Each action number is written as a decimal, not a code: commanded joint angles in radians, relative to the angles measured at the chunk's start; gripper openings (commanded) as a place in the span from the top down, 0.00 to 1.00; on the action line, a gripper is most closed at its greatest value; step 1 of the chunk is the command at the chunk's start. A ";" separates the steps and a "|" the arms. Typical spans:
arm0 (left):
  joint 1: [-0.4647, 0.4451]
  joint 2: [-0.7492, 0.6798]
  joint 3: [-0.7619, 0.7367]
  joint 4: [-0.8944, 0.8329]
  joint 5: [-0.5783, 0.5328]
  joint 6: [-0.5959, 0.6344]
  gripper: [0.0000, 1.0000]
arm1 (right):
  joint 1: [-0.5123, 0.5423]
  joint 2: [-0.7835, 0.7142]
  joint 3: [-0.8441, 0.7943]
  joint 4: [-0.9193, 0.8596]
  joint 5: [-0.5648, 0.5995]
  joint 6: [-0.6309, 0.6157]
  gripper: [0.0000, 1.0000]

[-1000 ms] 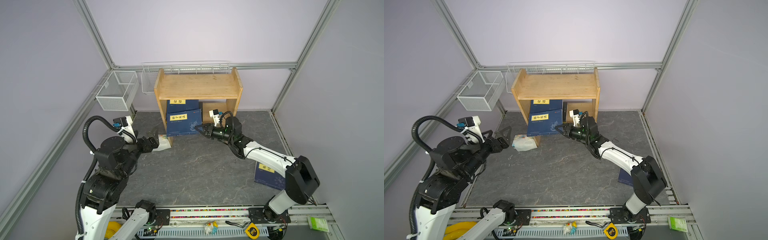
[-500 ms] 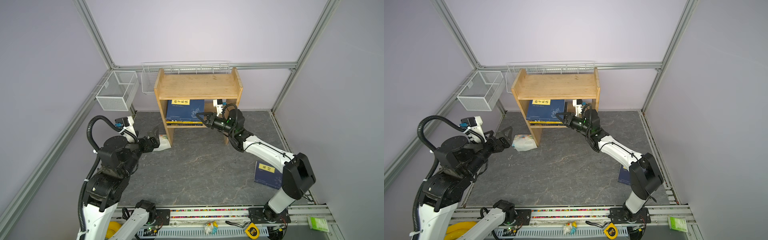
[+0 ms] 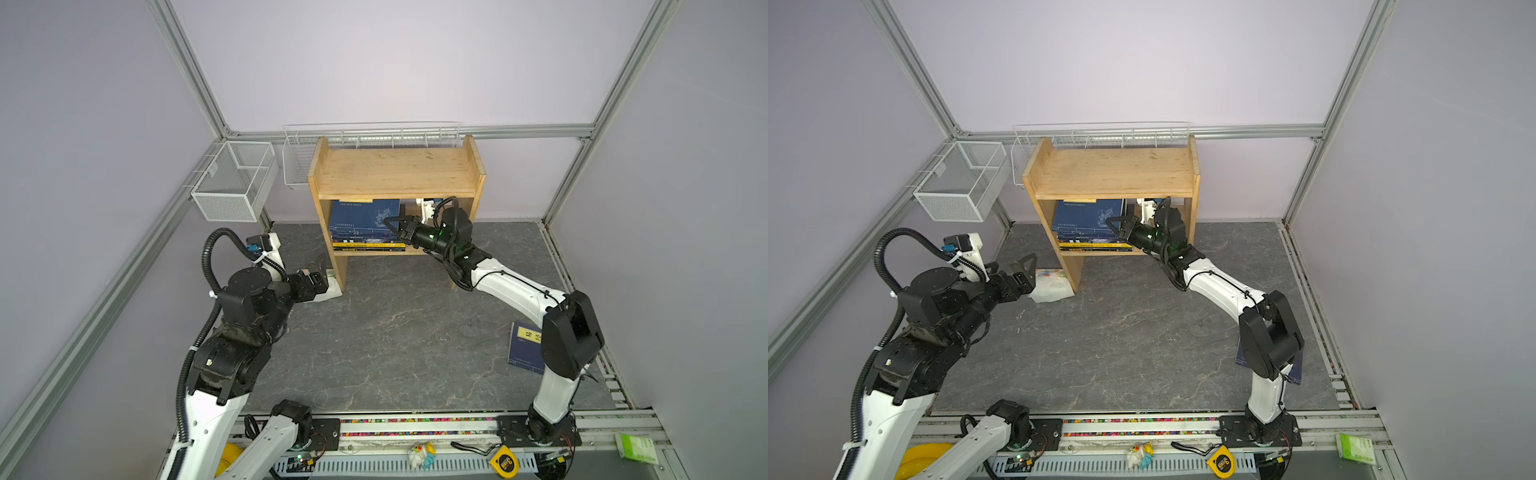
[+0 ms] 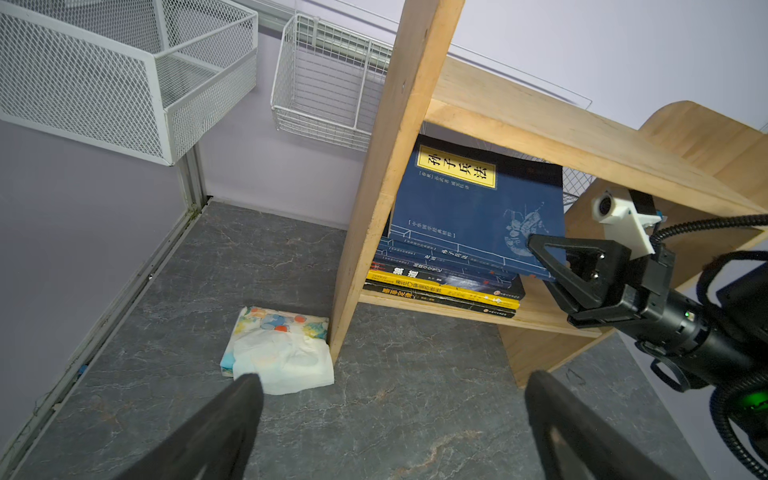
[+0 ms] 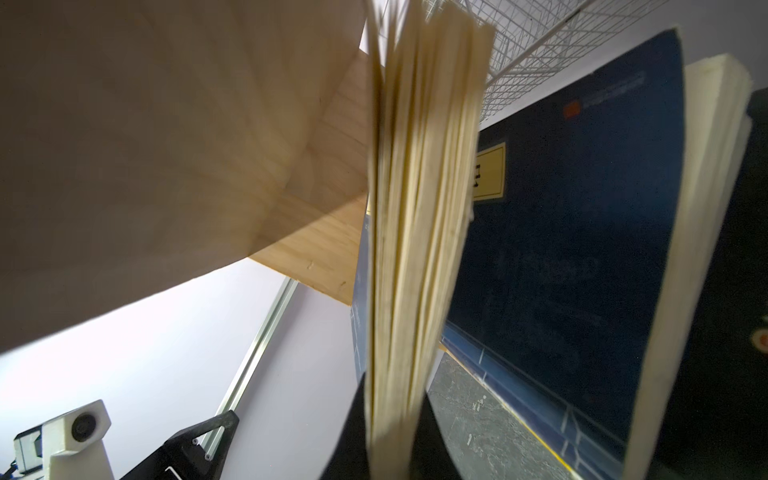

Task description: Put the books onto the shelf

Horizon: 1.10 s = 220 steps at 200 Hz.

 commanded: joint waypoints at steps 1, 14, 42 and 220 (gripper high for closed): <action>0.001 0.004 -0.039 0.091 -0.019 -0.005 0.01 | -0.010 0.018 0.061 0.025 -0.012 -0.023 0.93; 0.001 0.010 -0.048 0.119 -0.020 -0.010 0.01 | -0.011 0.028 0.082 -0.006 -0.007 -0.041 0.93; 0.006 0.033 -0.059 0.160 -0.019 -0.013 0.01 | -0.020 0.039 0.105 -0.046 -0.003 -0.072 0.93; 0.063 0.104 -0.097 0.229 0.051 -0.041 0.01 | -0.035 0.146 0.216 -0.253 0.004 -0.150 0.93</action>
